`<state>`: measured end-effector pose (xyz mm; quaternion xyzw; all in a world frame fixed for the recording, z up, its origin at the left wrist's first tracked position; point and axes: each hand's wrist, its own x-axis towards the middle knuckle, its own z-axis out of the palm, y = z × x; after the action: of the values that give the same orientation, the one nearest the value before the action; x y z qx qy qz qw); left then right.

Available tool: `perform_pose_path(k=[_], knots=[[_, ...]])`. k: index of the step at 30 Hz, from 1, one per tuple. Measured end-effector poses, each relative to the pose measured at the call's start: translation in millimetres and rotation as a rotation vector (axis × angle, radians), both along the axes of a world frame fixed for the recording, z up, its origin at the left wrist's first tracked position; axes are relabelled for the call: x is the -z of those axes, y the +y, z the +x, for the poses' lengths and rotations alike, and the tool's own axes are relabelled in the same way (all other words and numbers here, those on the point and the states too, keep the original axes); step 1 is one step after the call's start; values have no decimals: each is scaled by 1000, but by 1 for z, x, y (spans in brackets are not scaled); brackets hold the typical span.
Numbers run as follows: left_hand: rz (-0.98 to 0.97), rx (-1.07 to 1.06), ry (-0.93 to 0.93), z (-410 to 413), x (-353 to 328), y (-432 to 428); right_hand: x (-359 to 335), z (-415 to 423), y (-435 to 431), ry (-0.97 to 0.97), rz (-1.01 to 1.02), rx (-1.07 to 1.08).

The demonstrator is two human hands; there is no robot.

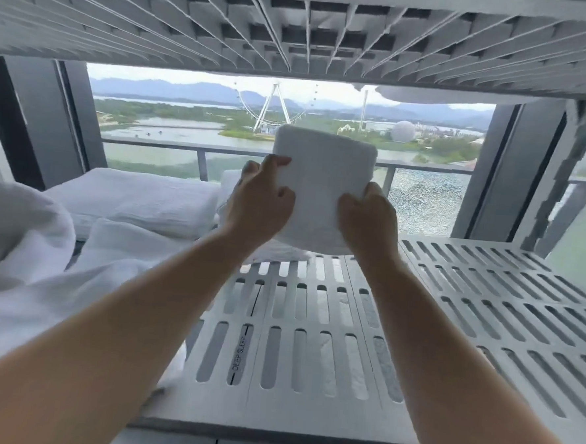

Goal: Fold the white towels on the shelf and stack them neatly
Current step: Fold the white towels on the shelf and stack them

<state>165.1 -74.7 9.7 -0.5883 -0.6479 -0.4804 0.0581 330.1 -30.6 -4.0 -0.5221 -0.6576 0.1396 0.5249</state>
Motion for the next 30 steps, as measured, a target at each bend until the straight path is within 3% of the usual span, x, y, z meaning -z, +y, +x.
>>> perform_pose_path(k=[8,19,25,30], knots=[[2,14,-29,-74,-39,57,-40,-71,54,25,-15,-16],[-107,-64,-142,-109,-22,119,-33,-106,129,-66,73,-53],[-374,-119,-216,-117,-5,133,4,-109,151,-35,-253,-177],[-237,-158,-153,-122,-18,135,-11,-112,155,-50,12,-169]])
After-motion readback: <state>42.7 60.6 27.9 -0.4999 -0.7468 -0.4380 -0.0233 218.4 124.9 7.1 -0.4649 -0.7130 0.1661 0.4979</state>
